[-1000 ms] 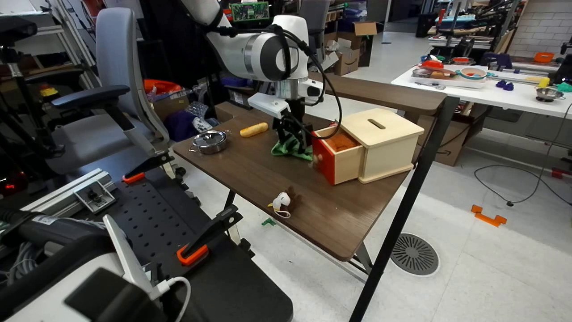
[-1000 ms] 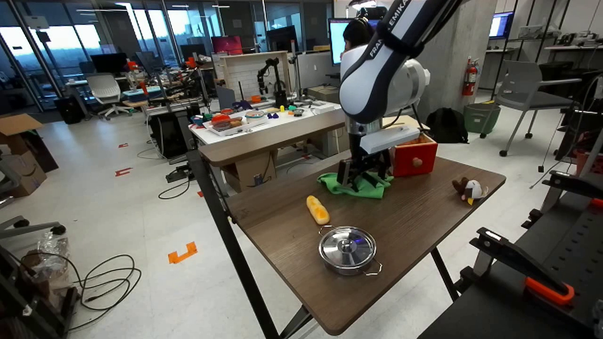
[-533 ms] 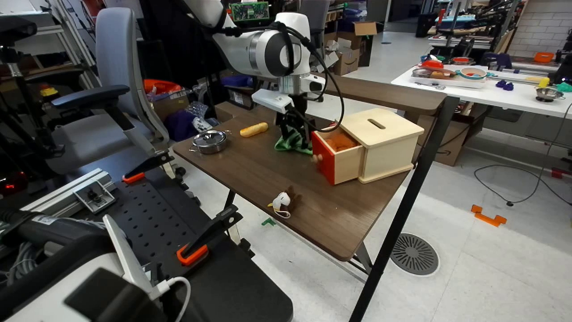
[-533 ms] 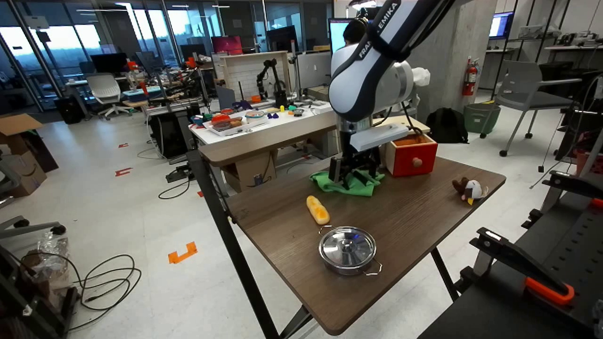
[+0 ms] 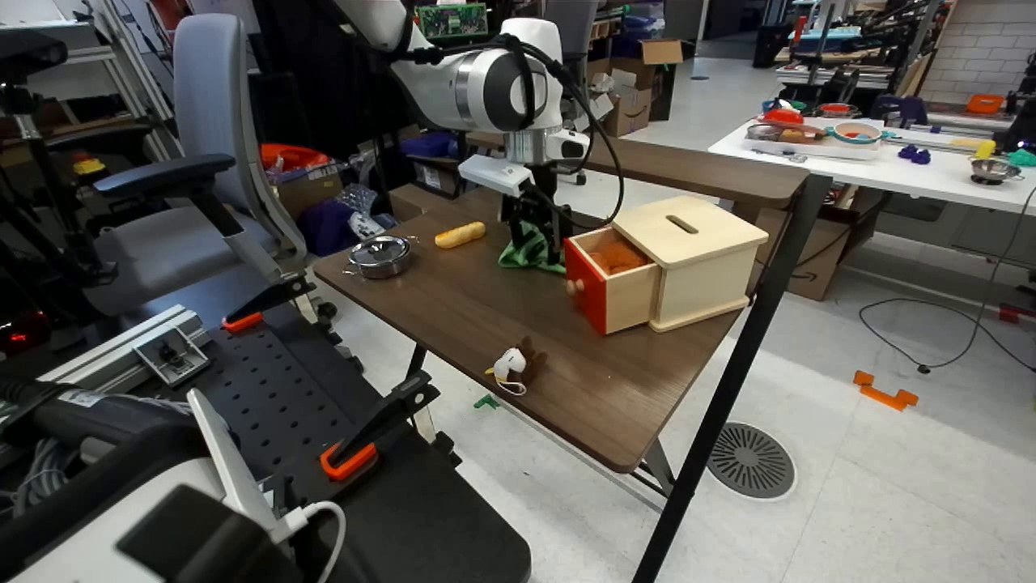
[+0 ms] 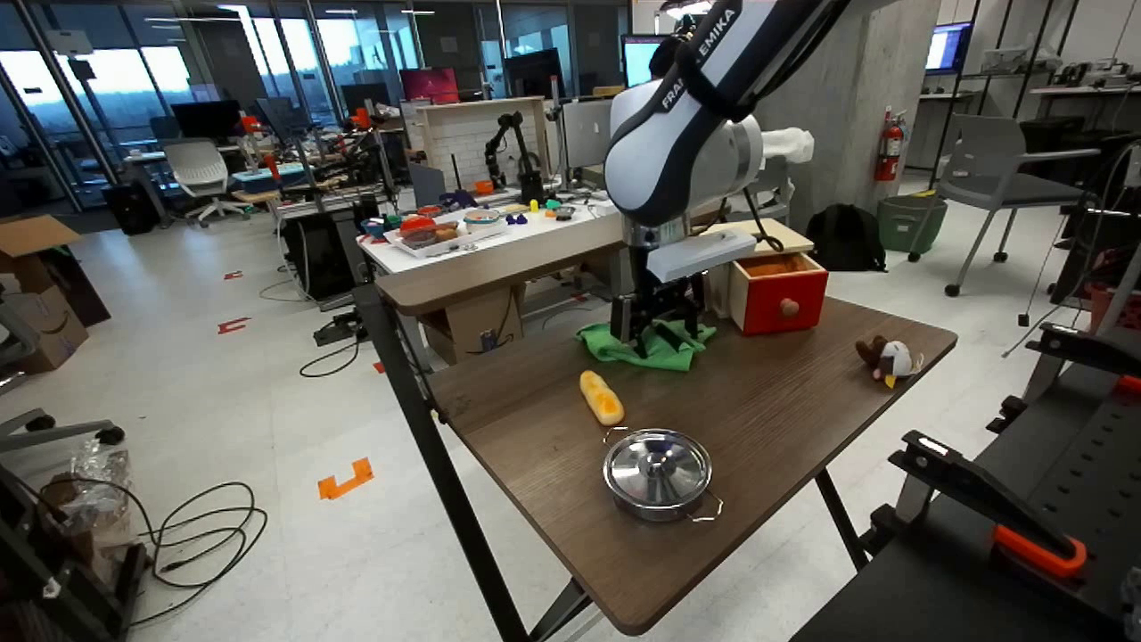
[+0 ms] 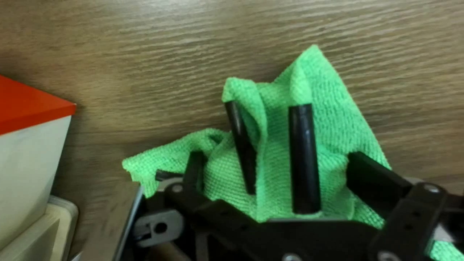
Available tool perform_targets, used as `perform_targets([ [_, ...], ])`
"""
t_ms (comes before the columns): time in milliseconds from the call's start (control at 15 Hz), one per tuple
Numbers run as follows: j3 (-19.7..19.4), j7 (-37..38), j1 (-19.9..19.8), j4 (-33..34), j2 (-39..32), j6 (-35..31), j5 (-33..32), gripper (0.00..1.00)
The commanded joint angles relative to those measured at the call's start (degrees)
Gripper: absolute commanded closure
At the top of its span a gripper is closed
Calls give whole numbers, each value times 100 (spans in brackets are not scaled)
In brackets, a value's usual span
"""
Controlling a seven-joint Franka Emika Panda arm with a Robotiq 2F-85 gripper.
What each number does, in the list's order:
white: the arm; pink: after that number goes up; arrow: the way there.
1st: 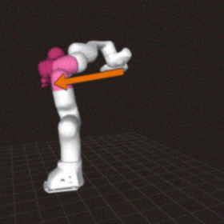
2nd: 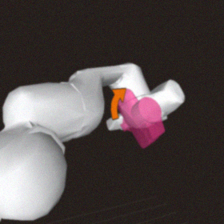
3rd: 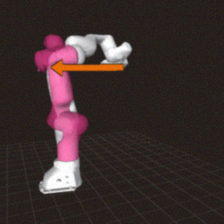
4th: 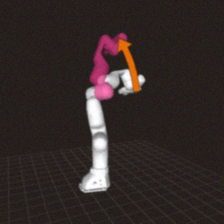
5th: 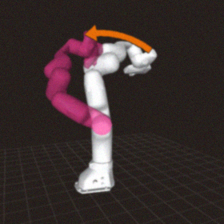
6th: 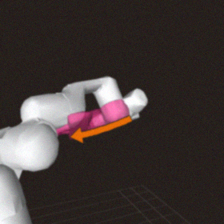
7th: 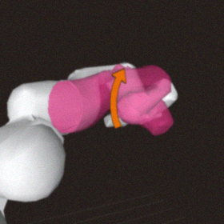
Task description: Slide the green cloth backward
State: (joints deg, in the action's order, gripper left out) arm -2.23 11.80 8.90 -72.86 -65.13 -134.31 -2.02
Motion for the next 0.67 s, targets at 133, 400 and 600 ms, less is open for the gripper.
perform_targets([
  [133, -74, 63, 246, -1434, 1077, -348, -151, 0],
  [400, -49, 55, 218, -1216, 928, -278, -154, 0],
  [600, -59, 57, 215, -1433, 1089, -292, -162, 0],
])
